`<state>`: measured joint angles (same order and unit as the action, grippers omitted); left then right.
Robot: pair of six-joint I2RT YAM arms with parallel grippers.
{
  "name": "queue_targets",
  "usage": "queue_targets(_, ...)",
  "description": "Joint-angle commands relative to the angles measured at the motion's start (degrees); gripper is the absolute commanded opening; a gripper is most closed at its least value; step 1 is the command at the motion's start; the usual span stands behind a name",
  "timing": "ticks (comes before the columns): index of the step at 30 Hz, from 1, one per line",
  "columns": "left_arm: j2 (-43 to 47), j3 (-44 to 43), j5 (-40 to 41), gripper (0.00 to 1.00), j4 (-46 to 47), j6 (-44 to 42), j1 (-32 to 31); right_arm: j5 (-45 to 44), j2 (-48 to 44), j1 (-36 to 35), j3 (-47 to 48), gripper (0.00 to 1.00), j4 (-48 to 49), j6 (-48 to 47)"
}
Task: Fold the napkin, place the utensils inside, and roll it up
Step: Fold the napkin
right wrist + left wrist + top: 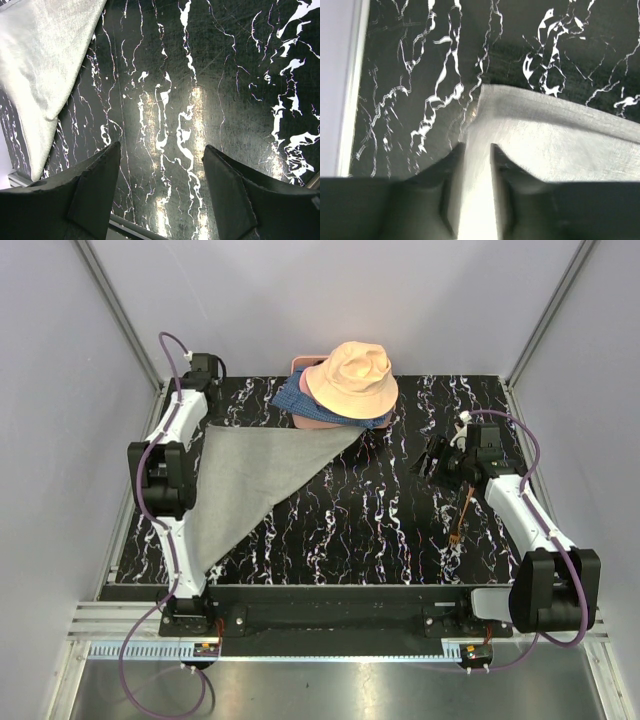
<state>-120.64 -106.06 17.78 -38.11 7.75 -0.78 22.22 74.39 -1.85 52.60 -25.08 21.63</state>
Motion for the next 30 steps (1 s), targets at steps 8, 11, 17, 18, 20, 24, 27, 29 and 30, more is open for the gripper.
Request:
queue_targets(8,1.5,-3.5,-3.2,0.88,2.1,0.3,0.1,5.3,3.6,0.1,1.3,0.75,4.2,1.5)
queue_targets(11,5.8,-0.4,-3.4,0.89,4.1,2.2,-1.5,7.0,6.5,-0.3,1.4,0.75,9.1,3.3)
queue_targets(17,21.3,19.2,-7.2,0.91,17.1,10.1,-8.3,6.8,17.2,-6.4,4.8,0.72,20.3,7.5)
queue_targets(18,25.2,25.1,-9.8,0.91,18.8,11.4,-9.0,6.6,18.8,-7.2,6.1,0.71,22.2,8.9)
queue_targets(20,28.7,30.3,-11.4,0.91,22.4,15.4,-10.9,6.1,23.4,-9.0,6.8,0.69,29.1,10.5)
queue_targets(24,37.6,42.1,-15.4,0.92,25.0,20.3,-12.8,4.2,31.1,-10.7,10.1,0.64,37.8,16.6)
queue_targets(27,43.2,47.2,-17.4,0.92,25.2,21.4,-13.5,3.1,37.3,-12.4,13.0,0.6,43.4,20.8)
queue_targets(29,45.8,49.0,-17.4,0.92,24.2,22.0,-13.6,2.7,41.7,-13.9,15.0,0.59,44.8,22.1)
queue_targets(30,48.2,50.1,-17.4,0.92,23.7,22.1,-13.6,1.6,42.9,-14.3,16.7,0.57,45.2,23.2)
